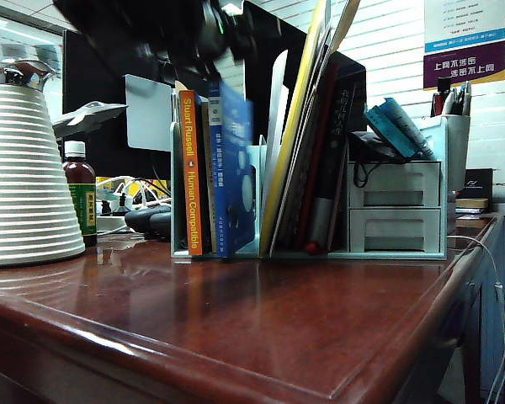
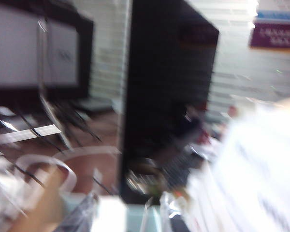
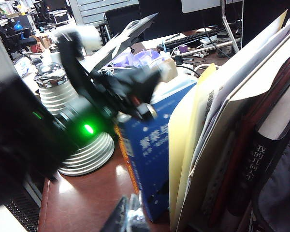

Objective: Pick up the blue book and put it on the bookshelf.

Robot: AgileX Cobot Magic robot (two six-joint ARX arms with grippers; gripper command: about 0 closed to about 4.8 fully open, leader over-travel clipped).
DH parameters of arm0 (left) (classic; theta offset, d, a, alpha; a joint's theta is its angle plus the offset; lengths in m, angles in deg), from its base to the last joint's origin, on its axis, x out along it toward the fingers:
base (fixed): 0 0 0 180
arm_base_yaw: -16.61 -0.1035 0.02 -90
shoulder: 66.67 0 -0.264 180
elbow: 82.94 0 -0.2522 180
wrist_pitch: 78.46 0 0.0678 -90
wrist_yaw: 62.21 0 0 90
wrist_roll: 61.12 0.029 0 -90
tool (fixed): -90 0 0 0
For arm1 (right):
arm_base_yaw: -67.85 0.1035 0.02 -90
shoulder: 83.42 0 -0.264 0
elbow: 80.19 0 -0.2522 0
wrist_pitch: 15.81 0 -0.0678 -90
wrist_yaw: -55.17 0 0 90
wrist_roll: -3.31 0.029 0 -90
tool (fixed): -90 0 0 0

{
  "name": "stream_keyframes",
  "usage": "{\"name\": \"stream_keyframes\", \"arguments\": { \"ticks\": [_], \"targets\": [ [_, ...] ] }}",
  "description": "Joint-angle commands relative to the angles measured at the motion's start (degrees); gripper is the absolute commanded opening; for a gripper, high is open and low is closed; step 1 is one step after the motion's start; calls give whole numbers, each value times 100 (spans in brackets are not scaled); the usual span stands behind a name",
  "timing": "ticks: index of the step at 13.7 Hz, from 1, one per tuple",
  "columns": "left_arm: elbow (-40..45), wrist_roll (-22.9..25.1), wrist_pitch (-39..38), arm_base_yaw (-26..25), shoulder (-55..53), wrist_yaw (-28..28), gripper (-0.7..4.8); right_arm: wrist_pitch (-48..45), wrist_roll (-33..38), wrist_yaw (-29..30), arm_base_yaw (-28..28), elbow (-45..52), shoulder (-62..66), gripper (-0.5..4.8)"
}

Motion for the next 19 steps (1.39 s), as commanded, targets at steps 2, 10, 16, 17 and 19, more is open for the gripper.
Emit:
{"name": "stream_keyframes", "arguments": {
  "ticks": [2,10,16,17,19],
  "targets": [
    [-39,374,-1934,101,1355,966,187,-103,24,20,7,-26,-66,-1],
    [1958,-1517,-2553,1038,1849,638,174,-374,26,144,4,-26,-149,-1],
    [1956,-1550,-2074,358,1353,330,175,-378,26,175,7,-26,-184,-1],
    [1956,-1552,-1934,391,1294,118,175,-380,26,170,4,-26,-184,-1],
    [1956,-1550,-1897,391,1281,120,175,-378,26,188,4,-26,-184,-1]
  ]
}}
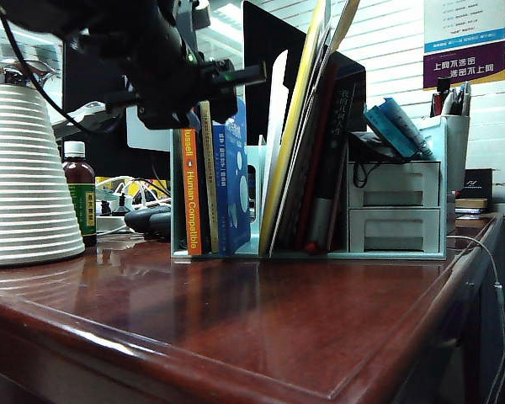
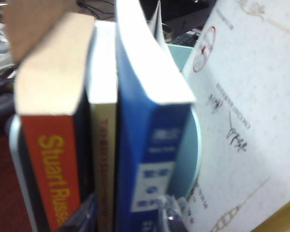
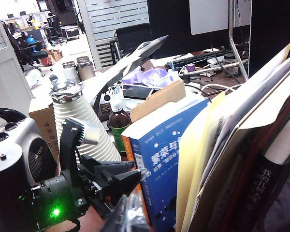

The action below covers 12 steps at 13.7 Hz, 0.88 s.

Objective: Pick up the blue book and put it on the bookshelf.

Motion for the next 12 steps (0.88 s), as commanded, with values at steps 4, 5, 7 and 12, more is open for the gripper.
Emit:
{"name": "stream_keyframes", "arguments": {
  "ticks": [4,5,7,12],
  "targets": [
    [-15,0,769,9,-507,-11,141,-118,46,122,7,-24,-20,-1],
    [-13,2,817,9,-525,52,62,-118,44,122,7,-24,-20,-1],
    [-15,0,949,9,-525,149,15,-118,44,122,7,-24,-20,-1],
    [-1220,195,699,-26,-1408,155,-6,-94,68,142,7,-24,-127,-1]
  ]
}}
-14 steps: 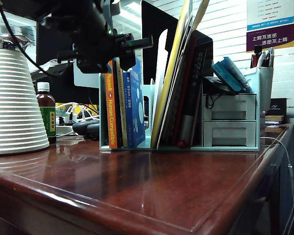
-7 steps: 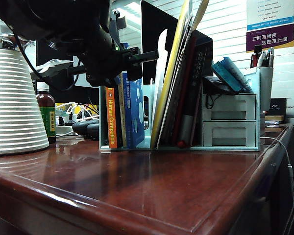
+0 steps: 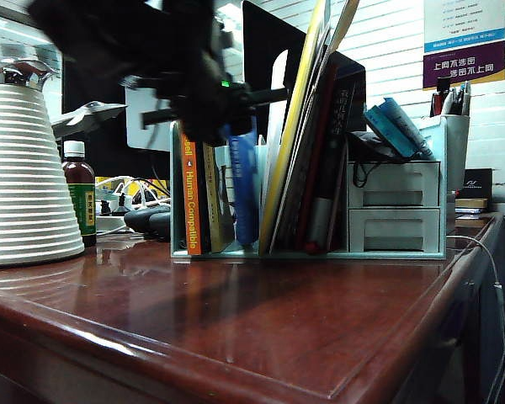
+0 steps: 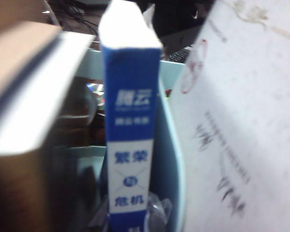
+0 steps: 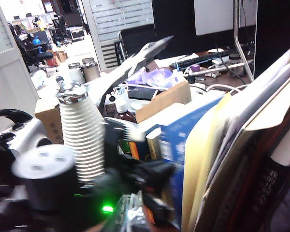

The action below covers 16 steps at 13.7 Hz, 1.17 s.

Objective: Pick up the blue book and put it on the bookshelf.

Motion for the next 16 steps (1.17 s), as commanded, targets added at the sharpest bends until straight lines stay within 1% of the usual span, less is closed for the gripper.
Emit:
{"name": "stream_keyframes", "arguments": {
  "ticks": [1,2,3,4,5,6,7,9,10,11,12,13,14,15,16],
  "targets": [
    [-197,144,4,-17,-175,50,242,-98,4,24,4,-26,-87,-1],
    [-197,638,-103,33,24,553,396,-101,2,4,4,-26,-90,-1],
    [-197,911,-1257,68,1421,1040,348,-140,2,7,4,-26,-90,-1],
    [-197,920,-1375,90,1663,1043,302,-199,4,7,4,-26,-92,-1],
    [-197,966,-1469,87,1917,1043,185,-295,4,9,4,-26,-98,-1],
    [-197,1049,-1554,87,2184,1040,18,-396,2,7,4,-26,-101,-1],
    [-195,1147,-2072,90,2850,1034,-6,-490,-2,-2,4,-26,-105,-1],
    [-188,1121,-3108,90,3595,1001,-6,-487,2,-35,4,-24,-177,-1],
    [-72,1073,-3683,90,4127,787,-6,-479,-2,-33,7,-11,-297,-1],
    [271,957,-3963,90,4752,444,-6,-387,-105,-61,7,4,-437,-1],
    [765,927,-3998,92,5368,199,-6,-393,-396,-282,4,138,-605,-1],
    [1434,929,-3998,90,6061,-35,-6,-562,-640,-612,4,422,-815,-1],
    [2022,929,-3995,85,6594,-313,-6,-942,-662,-846,4,850,-1034,-1],
    [2955,931,-3967,87,7361,-857,-6,-1646,-688,-1108,4,1596,-1325,-1],
    [3449,935,-3969,87,7691,-1248,-6,-1891,-686,-1158,7,2041,-1427,-1]
  ]
}}
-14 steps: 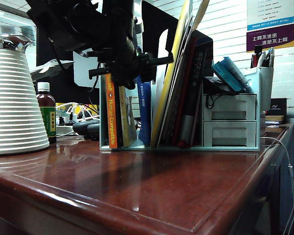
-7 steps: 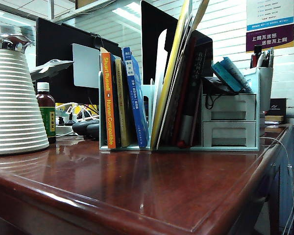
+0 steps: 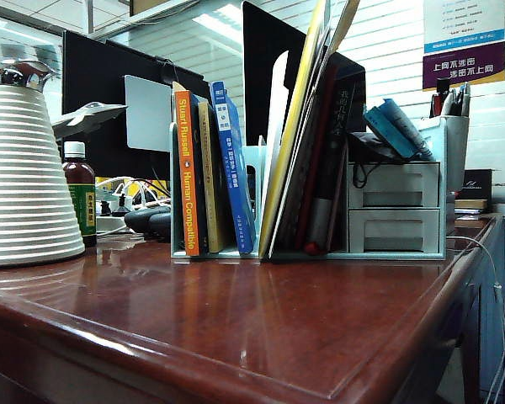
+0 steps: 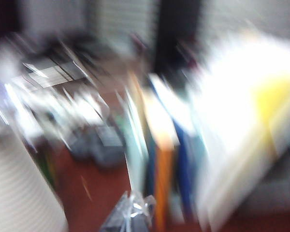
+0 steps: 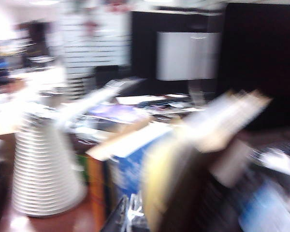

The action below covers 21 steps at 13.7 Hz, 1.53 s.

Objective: Pick up the blue book and put it on the bookshelf.

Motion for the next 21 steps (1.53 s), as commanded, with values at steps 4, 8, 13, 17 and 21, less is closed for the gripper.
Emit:
{"name": "stream_keyframes", "arguments": {
  "ticks": [4,8,13,17,21],
  "targets": [
    [1939,-155,315,4,973,-1340,-6,-1322,-249,-299,9,2135,-247,-1],
    [2345,-297,369,4,942,-1379,-6,-1311,-37,-229,13,3029,-245,-1],
    [3058,-319,1368,4,935,-2009,-6,-1239,1228,765,4,3053,-234,-1],
    [3130,-144,1292,-2,933,-1567,-6,-1202,1228,669,2,3053,-229,0],
    [3165,-184,1266,-175,1049,-1414,-6,-1198,1228,671,2,3053,-229,-1]
  ]
}}
